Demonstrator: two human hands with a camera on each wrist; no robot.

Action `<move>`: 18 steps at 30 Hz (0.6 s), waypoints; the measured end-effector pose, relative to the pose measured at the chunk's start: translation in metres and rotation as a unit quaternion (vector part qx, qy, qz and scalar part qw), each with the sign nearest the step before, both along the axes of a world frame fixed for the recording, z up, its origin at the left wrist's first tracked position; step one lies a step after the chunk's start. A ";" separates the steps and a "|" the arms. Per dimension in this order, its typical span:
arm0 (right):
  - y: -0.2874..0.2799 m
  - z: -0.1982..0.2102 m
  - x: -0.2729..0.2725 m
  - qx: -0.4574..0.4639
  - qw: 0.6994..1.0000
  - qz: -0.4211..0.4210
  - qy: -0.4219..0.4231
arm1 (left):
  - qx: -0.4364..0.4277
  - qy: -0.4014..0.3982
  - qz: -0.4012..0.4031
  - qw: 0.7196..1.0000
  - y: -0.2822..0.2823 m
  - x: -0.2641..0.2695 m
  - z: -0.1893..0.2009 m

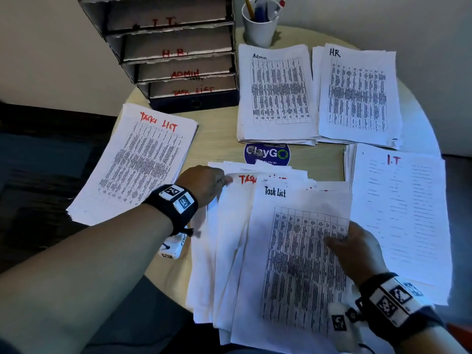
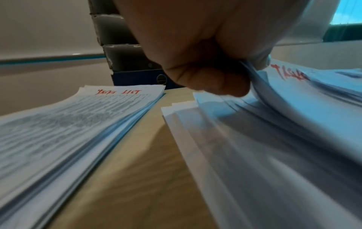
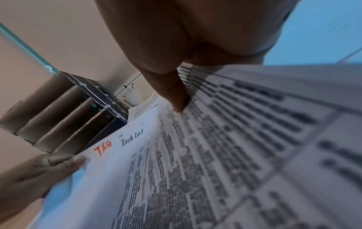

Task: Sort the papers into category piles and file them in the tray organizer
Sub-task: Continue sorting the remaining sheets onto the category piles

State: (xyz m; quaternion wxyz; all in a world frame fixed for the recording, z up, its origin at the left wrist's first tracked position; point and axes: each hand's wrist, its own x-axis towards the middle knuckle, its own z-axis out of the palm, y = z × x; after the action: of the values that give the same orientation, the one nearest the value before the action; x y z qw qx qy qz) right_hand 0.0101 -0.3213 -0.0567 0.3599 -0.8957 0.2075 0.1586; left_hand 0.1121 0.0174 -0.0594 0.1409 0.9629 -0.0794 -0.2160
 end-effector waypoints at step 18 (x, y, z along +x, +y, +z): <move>0.015 0.020 0.006 0.321 0.935 0.055 -0.140 | -0.459 0.123 0.216 0.853 -0.007 -0.048 0.042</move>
State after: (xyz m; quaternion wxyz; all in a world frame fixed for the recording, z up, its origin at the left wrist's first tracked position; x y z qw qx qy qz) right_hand 0.0160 -0.3063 -0.0366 0.6445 -0.7556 0.0435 0.1088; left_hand 0.0639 0.0100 -0.0169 0.6181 0.7477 0.0582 -0.2356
